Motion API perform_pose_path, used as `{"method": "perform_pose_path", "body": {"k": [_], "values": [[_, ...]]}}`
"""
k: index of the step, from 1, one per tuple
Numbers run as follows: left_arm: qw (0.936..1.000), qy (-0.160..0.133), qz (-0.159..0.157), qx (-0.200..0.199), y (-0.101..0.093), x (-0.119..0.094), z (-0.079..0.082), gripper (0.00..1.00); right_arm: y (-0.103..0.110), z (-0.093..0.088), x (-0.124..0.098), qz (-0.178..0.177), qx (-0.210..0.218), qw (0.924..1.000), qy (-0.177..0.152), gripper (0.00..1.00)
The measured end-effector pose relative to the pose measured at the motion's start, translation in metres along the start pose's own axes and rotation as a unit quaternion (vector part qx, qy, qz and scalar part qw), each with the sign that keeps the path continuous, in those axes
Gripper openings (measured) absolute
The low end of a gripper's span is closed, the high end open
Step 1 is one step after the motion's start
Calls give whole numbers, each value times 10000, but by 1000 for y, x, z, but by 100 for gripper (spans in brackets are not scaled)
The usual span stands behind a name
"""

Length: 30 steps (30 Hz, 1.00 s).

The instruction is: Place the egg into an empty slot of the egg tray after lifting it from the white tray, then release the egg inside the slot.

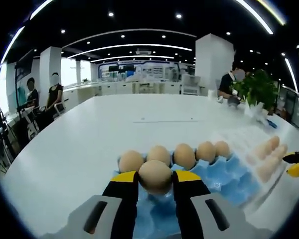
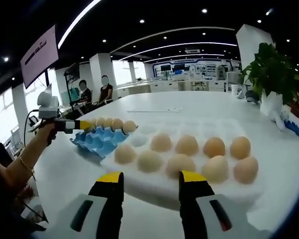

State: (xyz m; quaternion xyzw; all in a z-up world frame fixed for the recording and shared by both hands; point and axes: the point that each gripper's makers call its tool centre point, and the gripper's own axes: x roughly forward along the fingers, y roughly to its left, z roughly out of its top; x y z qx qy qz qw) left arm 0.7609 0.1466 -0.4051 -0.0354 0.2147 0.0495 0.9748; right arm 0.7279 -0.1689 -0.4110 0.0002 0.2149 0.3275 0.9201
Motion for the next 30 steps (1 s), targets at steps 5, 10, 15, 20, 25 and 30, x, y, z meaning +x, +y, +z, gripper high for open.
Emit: {"method": "perform_pose_path", "body": {"k": [5,10,15,20,25,30], "values": [[10000,-31,56,-28,5,-4,4,27,1,-1,1,34,5,10000,19,46],[9999,-32,142,19,15,-7,5,27,1,-1,1,49,13,10000,7,46],[9998,-3,185,45,17,-6,4,27,2,-2,1,51,24,10000,7,46],[9989,136,342,283,26,-4,-3,27,4,-3,0,63,10,10000,21,46],[9972,268,475,518,29,-1,-11,27,4,-4,0,57,-8,10000,38,46],[9956,396,507,680,31,3,-19,28,2,-4,1,43,11,10000,47,46]]}}
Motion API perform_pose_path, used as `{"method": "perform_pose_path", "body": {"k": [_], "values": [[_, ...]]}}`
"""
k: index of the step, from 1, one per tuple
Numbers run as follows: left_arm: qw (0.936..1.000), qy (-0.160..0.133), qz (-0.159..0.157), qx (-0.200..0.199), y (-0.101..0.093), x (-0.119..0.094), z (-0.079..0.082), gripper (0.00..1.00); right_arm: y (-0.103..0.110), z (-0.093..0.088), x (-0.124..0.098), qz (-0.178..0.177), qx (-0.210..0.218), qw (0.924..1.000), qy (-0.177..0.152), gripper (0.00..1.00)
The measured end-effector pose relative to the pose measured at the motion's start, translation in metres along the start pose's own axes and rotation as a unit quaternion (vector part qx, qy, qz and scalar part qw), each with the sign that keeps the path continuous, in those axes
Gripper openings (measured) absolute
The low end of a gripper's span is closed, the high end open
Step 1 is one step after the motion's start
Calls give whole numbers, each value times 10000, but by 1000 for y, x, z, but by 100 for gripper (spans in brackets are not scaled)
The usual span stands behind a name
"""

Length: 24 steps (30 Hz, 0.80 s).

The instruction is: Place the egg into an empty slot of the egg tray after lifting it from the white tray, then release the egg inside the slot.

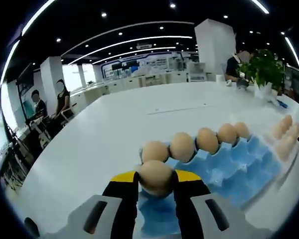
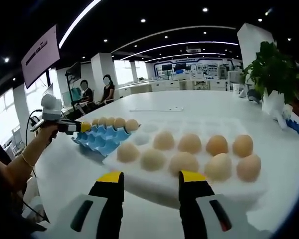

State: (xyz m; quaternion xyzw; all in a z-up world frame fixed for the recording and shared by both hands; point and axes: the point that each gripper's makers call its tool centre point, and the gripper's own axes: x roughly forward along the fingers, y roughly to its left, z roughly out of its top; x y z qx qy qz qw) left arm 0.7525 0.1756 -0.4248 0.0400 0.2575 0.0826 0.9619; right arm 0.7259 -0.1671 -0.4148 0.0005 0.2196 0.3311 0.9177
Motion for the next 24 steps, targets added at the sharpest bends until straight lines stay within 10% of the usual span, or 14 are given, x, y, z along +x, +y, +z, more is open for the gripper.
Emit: {"method": "perform_pose_path", "body": {"k": [24], "values": [[9978,41,-535,-383,-4,8,-1,36,3,-4,4,115,222,9997,58,47]]}}
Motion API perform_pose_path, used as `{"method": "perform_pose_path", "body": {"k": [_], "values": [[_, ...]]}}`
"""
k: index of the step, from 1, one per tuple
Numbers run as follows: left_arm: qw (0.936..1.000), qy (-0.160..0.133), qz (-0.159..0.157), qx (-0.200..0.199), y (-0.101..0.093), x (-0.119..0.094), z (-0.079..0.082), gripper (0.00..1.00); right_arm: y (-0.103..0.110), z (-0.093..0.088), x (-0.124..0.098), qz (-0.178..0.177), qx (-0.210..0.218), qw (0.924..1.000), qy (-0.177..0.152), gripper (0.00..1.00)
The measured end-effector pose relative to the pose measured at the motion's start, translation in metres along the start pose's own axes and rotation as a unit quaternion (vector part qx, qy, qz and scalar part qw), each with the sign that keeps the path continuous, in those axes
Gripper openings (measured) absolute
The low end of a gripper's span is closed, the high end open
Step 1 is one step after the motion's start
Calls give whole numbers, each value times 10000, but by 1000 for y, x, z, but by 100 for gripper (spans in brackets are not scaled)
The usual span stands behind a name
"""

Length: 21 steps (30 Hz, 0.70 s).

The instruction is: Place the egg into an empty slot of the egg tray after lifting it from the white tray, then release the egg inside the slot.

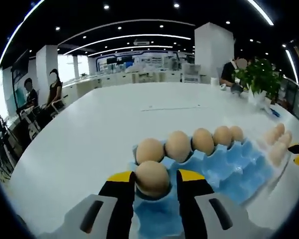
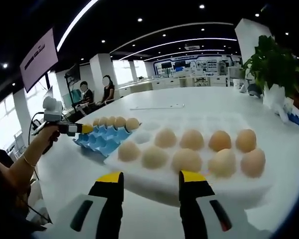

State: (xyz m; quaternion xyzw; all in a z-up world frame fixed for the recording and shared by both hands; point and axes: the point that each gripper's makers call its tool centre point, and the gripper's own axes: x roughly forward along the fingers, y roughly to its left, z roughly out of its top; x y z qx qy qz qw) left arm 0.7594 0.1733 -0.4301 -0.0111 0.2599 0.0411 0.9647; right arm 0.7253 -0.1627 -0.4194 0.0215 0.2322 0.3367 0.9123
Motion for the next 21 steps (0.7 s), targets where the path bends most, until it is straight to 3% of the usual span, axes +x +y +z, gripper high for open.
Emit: {"method": "perform_pose_path", "body": {"k": [4,8,12,14,21], "values": [[9998,-105,-141,-121,-9,-3,-3,57,1,2,0,50,29,10000,-42,47],[9993,-149,-177,-286,-12,-4,-5,58,1,3,-1,61,20,10000,-71,47],[9991,-277,-125,-307,-9,-5,-1,70,0,3,-2,56,16,10000,-69,47],[9989,-325,-141,-317,-9,-7,3,71,0,3,-2,57,21,9999,-81,47],[9985,-429,-292,-161,-21,-12,8,80,4,2,-2,77,-1,9999,-72,47]]}}
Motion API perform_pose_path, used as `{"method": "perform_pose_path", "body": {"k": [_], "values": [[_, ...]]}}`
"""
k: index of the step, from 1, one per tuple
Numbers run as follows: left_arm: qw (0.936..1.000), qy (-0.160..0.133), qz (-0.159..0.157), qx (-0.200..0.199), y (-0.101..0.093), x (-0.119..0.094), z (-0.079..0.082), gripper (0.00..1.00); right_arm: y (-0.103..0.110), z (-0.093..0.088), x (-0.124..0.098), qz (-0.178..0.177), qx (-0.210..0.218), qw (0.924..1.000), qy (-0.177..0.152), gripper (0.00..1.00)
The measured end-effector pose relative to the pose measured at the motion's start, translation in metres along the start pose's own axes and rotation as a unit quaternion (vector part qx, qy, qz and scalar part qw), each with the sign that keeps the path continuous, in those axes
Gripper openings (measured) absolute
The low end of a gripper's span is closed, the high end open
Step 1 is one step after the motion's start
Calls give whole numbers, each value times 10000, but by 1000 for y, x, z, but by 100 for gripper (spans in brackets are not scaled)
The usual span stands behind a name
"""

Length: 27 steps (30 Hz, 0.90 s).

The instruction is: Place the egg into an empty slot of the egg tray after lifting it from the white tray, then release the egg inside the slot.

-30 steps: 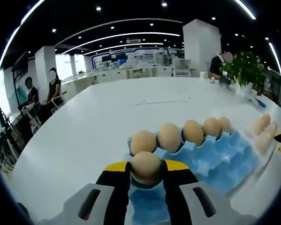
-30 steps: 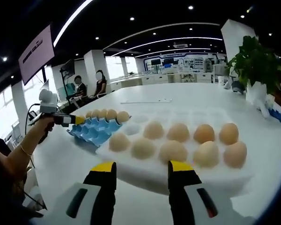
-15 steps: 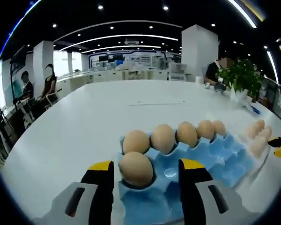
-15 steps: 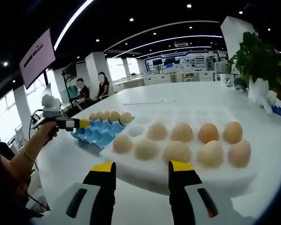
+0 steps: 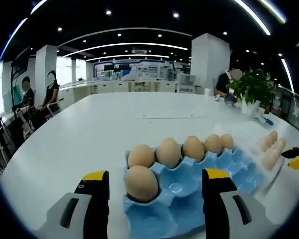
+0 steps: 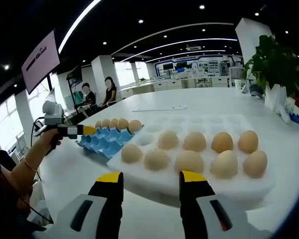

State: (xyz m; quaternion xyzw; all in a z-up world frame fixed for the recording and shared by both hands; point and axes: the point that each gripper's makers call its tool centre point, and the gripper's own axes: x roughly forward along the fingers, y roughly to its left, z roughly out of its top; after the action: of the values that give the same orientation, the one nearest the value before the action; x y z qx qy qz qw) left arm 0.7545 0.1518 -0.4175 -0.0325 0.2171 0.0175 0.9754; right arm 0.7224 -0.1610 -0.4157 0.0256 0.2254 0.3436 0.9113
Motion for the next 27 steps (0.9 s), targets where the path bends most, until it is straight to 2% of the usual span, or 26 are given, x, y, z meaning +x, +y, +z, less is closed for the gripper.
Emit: {"method": "perform_pose_path", "body": {"k": [5,14,22,27], "values": [[9999,-67,-6,75,-3,0,4,87,-1,0,1,8,-4,10000,22,47],[9993,-244,-276,-32,-20,-4,13,85,2,1,1,58,-38,10000,14,47],[9991,-216,-354,127,-32,-3,9,86,4,3,-2,75,-79,9999,-16,47],[9986,-336,-392,101,-32,-5,15,86,4,3,-2,62,-106,9999,7,47]]}}
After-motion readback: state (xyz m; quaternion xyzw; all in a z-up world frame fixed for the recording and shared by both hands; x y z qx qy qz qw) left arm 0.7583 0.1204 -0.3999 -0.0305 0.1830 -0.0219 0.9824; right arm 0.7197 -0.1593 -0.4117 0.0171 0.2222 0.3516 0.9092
